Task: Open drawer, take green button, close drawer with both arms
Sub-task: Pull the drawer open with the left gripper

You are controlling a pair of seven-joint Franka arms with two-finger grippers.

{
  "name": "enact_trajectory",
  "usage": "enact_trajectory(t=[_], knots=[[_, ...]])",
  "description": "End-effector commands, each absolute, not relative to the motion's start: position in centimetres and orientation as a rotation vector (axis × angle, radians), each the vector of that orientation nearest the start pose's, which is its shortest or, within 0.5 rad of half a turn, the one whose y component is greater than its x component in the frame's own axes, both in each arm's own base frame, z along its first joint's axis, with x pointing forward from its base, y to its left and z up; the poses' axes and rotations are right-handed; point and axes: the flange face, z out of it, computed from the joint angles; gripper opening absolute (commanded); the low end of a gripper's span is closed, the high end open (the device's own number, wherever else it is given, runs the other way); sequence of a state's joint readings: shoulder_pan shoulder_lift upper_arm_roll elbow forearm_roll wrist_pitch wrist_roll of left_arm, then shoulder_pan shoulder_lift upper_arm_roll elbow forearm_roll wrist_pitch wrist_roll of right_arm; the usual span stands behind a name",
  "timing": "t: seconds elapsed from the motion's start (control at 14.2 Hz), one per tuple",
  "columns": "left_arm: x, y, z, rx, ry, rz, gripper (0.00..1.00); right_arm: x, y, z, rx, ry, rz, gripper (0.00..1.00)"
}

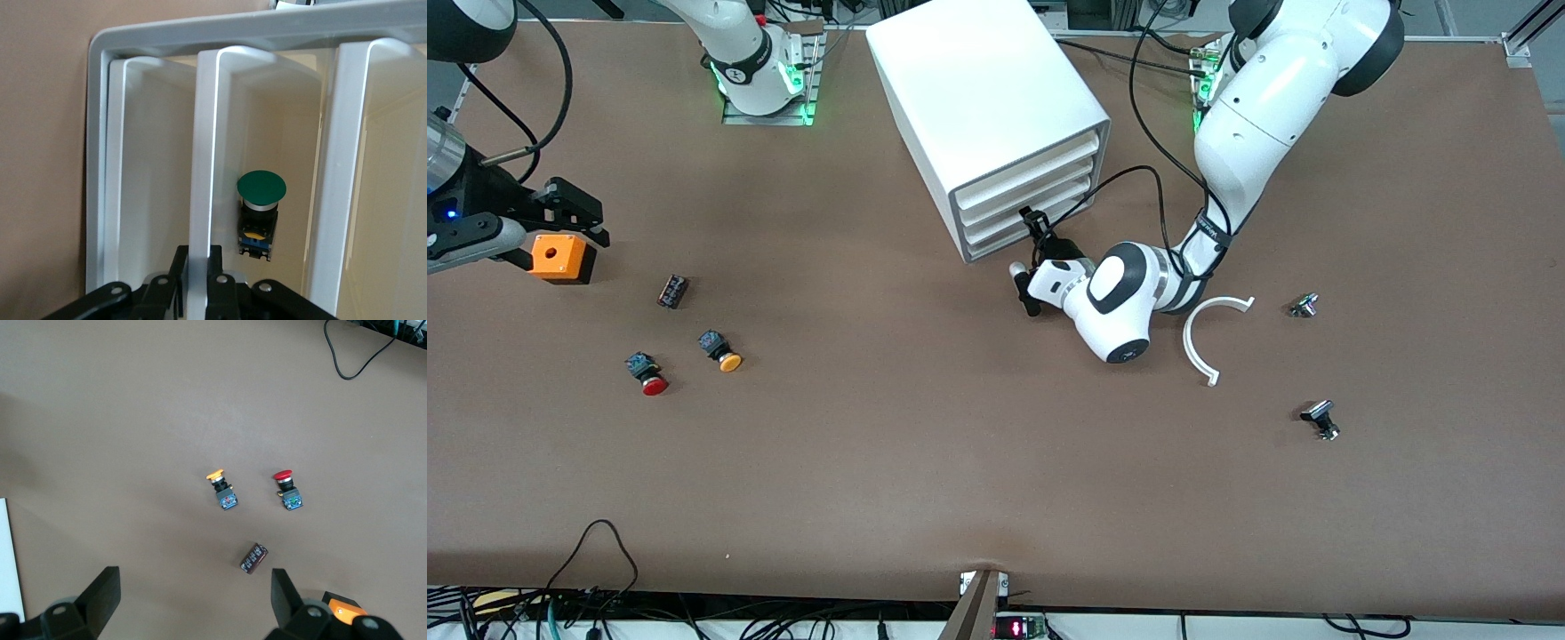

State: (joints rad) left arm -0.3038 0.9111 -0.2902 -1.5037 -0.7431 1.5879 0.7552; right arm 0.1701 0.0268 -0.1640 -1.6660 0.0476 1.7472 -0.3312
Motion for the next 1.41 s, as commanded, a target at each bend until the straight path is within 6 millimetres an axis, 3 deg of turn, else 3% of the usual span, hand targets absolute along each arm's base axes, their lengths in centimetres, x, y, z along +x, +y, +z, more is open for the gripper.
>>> enact_trajectory(t=[0.0, 0.35, 0.57, 0.92, 1.34], knots=[[50.3, -39.3, 15.3, 1.787, -0.948, -0.763, 0.11, 57.7, 0.8, 58.5, -3.066, -0.493, -0.091, 1.0], [52.1, -37.7, 14.9, 1.837, -0.949, -0.744, 0.08, 57.7, 0.8, 58.5, -3.067, -0.493, -0.094, 1.0], [54.4, -36.3, 14.9, 1.877, -0.941, -0.698, 0.08, 57.7, 0.8, 58.5, -3.067, -0.493, -0.094, 1.0], [58.5, -32.5, 15.5, 1.967, -0.918, -0.621, 0.08, 57.7, 0.8, 58.5, -3.067, -0.493, -0.094, 1.0], [61.7, -28.9, 14.9, 2.058, -0.882, -0.548, 0.09, 57.7, 0.6, 58.5, -3.067, -0.488, -0.094, 1.0]])
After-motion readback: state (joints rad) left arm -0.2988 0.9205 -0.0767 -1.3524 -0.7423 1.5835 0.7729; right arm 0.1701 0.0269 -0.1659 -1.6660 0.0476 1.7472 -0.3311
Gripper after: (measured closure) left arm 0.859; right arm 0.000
